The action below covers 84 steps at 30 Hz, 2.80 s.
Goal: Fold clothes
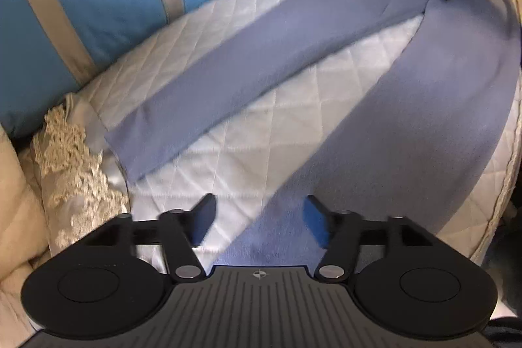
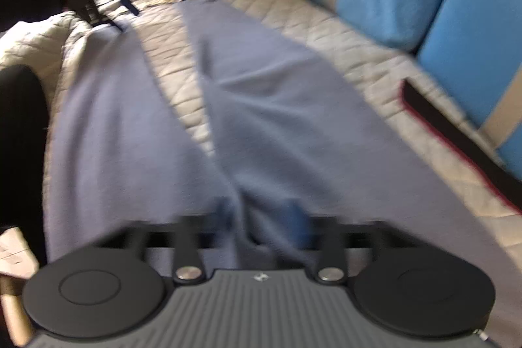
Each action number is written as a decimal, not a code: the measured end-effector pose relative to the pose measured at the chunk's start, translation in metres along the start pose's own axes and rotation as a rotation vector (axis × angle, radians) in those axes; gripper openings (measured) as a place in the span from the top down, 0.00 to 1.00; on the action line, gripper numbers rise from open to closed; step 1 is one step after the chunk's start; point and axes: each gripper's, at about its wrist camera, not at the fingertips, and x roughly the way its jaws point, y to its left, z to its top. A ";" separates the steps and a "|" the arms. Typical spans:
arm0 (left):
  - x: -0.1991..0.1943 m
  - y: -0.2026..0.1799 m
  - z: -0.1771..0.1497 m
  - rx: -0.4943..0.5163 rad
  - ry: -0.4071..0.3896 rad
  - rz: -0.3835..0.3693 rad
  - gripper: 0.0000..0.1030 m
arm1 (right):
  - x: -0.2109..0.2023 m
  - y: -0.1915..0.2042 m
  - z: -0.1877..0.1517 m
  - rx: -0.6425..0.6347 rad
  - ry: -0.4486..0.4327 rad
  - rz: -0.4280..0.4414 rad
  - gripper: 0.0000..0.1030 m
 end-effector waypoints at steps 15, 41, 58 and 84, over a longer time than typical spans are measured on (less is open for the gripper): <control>0.016 0.044 0.039 -0.197 -0.130 0.300 0.21 | -0.028 0.014 -0.014 0.046 -0.081 -0.189 0.00; 0.114 0.120 0.062 -0.349 -0.115 0.064 0.82 | -0.071 -0.061 -0.076 0.271 -0.124 -0.277 0.00; 0.117 0.104 0.063 -0.322 -0.116 0.152 0.93 | -0.090 -0.203 -0.132 0.470 -0.137 -0.643 0.00; 0.094 0.090 0.052 -0.305 -0.244 0.220 0.94 | -0.086 -0.230 -0.138 0.503 -0.142 -0.583 1.00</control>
